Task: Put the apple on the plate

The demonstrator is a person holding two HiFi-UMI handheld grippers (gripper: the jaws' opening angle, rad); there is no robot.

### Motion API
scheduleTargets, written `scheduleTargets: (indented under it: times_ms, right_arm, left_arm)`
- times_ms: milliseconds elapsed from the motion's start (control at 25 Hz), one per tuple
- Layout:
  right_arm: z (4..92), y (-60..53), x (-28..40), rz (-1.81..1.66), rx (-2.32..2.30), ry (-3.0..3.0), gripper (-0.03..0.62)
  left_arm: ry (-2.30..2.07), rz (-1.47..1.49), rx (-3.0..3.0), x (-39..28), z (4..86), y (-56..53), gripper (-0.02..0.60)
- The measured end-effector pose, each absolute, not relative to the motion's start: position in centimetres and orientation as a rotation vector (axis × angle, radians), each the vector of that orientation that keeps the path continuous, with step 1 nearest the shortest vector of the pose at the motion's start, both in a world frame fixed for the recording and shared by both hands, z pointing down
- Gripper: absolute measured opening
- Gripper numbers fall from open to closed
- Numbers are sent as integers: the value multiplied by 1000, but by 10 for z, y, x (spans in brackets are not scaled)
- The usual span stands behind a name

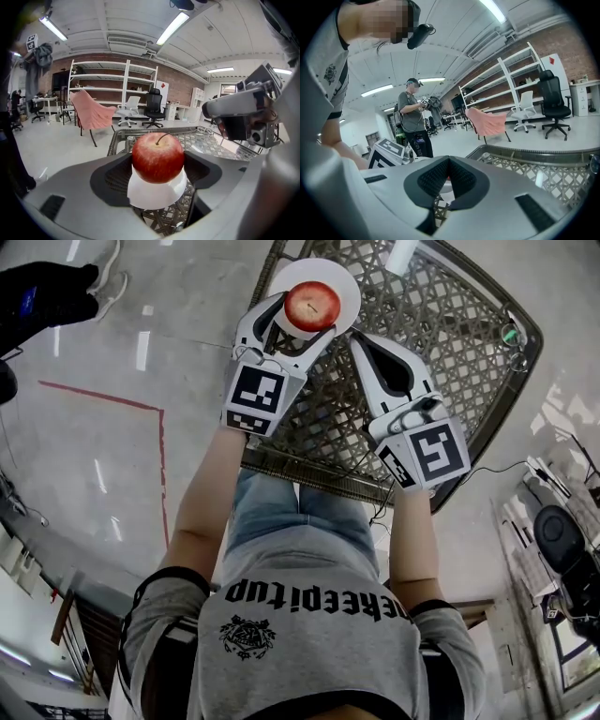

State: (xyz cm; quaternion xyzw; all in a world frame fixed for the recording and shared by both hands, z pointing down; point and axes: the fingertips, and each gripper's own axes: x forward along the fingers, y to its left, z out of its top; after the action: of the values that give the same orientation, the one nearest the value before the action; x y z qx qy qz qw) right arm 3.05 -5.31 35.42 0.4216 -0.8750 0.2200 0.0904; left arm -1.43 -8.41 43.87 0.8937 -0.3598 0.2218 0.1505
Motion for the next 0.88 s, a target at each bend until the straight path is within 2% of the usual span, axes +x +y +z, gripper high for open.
scheduleTargets:
  times_ms: [880]
  right_arm:
    - [373, -51, 39, 691, 1236, -2585, 5]
  left_arm:
    - [-1065, 688, 2520, -11, 471, -88, 387]
